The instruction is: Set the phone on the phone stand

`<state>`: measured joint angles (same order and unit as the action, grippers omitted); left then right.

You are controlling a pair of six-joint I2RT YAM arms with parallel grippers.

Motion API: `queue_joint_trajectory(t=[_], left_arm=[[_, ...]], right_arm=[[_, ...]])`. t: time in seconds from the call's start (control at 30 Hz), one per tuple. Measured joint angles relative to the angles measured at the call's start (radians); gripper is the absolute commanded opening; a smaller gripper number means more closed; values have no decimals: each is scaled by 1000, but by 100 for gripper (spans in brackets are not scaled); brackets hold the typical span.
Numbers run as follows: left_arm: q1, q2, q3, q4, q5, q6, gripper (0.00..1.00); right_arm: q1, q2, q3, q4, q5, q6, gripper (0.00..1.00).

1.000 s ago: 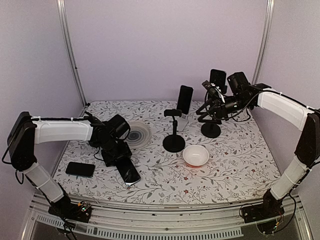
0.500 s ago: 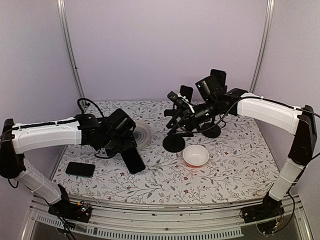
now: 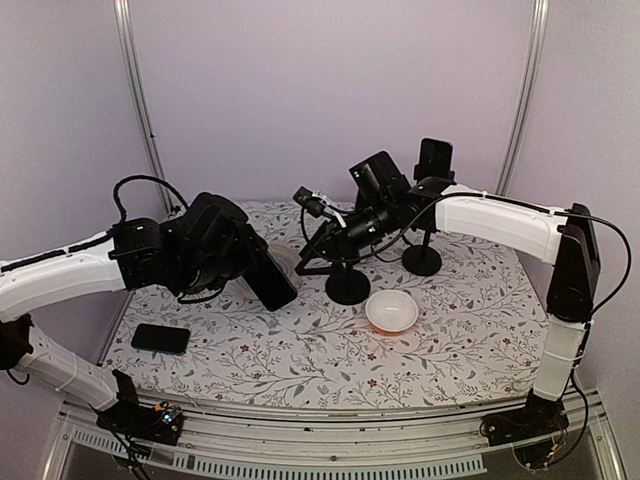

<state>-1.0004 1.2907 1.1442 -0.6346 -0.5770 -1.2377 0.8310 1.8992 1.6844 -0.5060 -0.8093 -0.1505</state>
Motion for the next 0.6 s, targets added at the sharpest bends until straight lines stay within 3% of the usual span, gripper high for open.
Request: queue_joint_trajectory(t=[0.27, 0.37, 0.5, 0.57, 0.6], left_arm=[[-1, -8, 22, 62, -24, 4, 0], [-1, -3, 39, 80, -23, 8, 0], [-1, 8, 56, 99, -22, 13, 1], [-1, 16, 58, 103, -25, 13, 54], [-1, 19, 58, 105, -27, 14, 73]], right_arm=[[17, 60, 25, 10, 10, 32, 67], [20, 84, 39, 9, 15, 39, 50], [20, 108, 63, 16, 21, 47, 18], [20, 111, 70, 17, 19, 47, 3], [20, 112, 75, 17, 18, 47, 0]])
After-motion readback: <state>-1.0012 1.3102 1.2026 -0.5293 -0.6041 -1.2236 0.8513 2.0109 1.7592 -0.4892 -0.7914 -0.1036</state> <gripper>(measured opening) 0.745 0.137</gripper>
